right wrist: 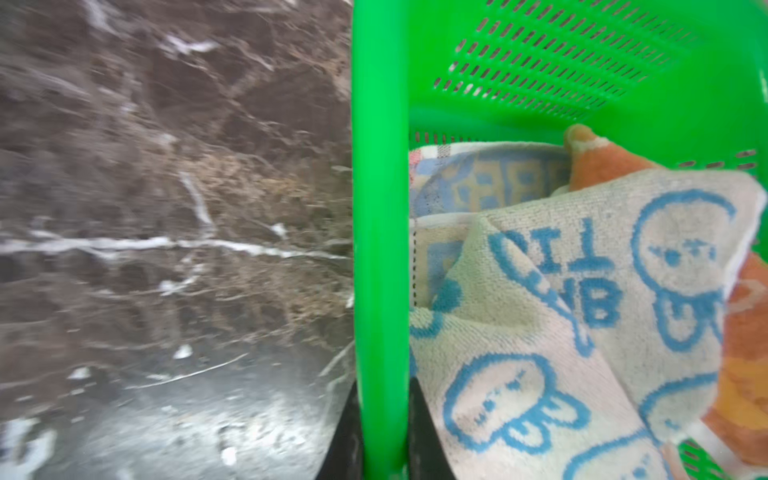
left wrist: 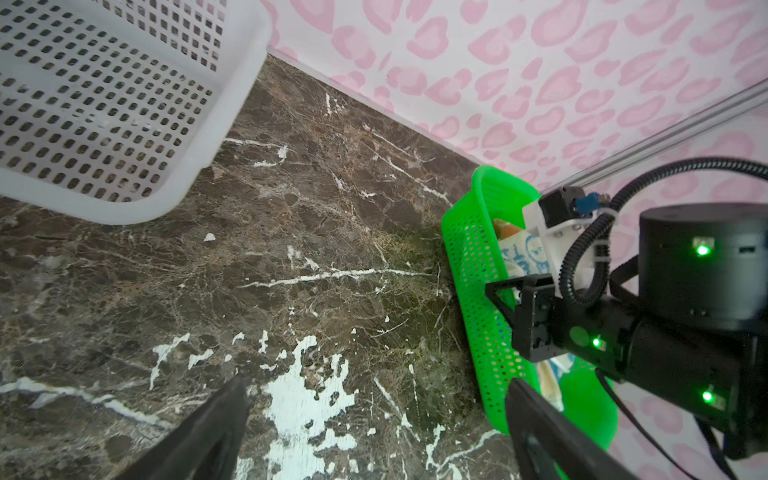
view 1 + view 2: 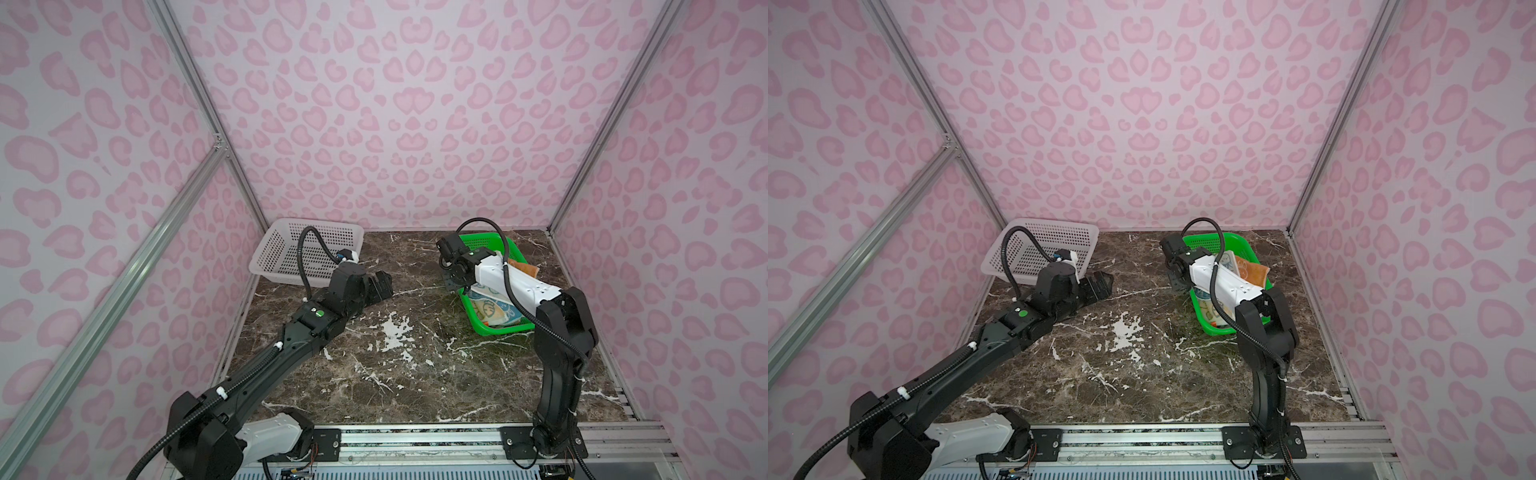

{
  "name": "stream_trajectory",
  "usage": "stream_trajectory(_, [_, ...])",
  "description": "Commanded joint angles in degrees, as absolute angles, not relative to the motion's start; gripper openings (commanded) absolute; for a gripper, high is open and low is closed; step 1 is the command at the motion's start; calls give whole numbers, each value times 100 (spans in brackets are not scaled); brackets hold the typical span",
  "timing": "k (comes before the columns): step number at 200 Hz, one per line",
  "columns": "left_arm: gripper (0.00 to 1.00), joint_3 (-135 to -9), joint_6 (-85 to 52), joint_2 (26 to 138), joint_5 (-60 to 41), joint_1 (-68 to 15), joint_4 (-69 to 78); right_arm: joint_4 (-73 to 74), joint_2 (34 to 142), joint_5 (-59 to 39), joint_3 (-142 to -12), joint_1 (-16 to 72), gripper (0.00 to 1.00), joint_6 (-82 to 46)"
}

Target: Fold and stack the towels

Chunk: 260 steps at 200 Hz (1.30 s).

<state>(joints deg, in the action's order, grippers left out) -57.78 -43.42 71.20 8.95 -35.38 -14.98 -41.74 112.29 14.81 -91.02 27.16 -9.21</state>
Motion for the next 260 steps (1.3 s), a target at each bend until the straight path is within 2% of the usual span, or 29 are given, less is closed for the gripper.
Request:
stream_trajectory(1, [98,-6053,-4062,7468,1406,-3811,-1363,-4295,11379,1854,-9149,2410,0,-495])
stream_trajectory(46, [98,-6551,-4121,8181,1472,-3999,-1327,-4378,11727,1891,-9521,1855,1,-482])
stream_trajectory(63, [98,-6886,-3903,8552,1098,-3990,-1454,-4422,11715,1709,-9628,1775,25,-540])
stream_trajectory(76, [98,-7301,-3643,8918,504,-3999,-1655,-4427,11519,1460,-9614,1732,53,-656])
stream_trajectory(89, [98,-7488,-3639,9183,130,-4014,-1643,-4312,11137,1228,-9422,1638,72,-868])
stream_trajectory(106, [98,-7592,-3682,9372,99,-4060,-1678,-4107,10586,915,-9033,1306,88,-1321])
stream_trajectory(128, [98,-7491,-3708,9446,43,-4141,-1487,-3907,10112,742,-8305,637,100,-2005])
stream_trajectory(161, [98,-7668,-3797,9659,84,-4412,-1444,-3532,10042,427,-7423,-263,100,-2374])
stream_trajectory(174, [98,-7951,-3747,9795,152,-4546,-1553,-3435,10158,311,-7335,-417,95,-2393])
stream_trajectory(192, [98,-8239,-3586,9978,250,-4712,-1753,-3395,10297,176,-7382,-438,78,-2435])
stream_trajectory(210, [98,-8324,-3493,10037,194,-4793,-1793,-3343,10312,78,-7388,-400,49,-2520])
stream_trajectory(226, [98,-8257,-3506,10004,229,-4806,-1783,-3296,10200,161,-7346,-328,29,-2549])
stream_trajectory(235, [98,-8207,-3524,9972,238,-4806,-1776,-3300,10117,173,-7340,-302,13,-2542])
stream_trajectory(246, [98,-8134,-3527,9926,218,-4803,-1749,-3373,10039,188,-7358,-269,5,-2533])
stream_trajectory(260, [98,-8058,-3527,9851,230,-4806,-1749,-3505,9904,308,-7424,-176,5,-2511])
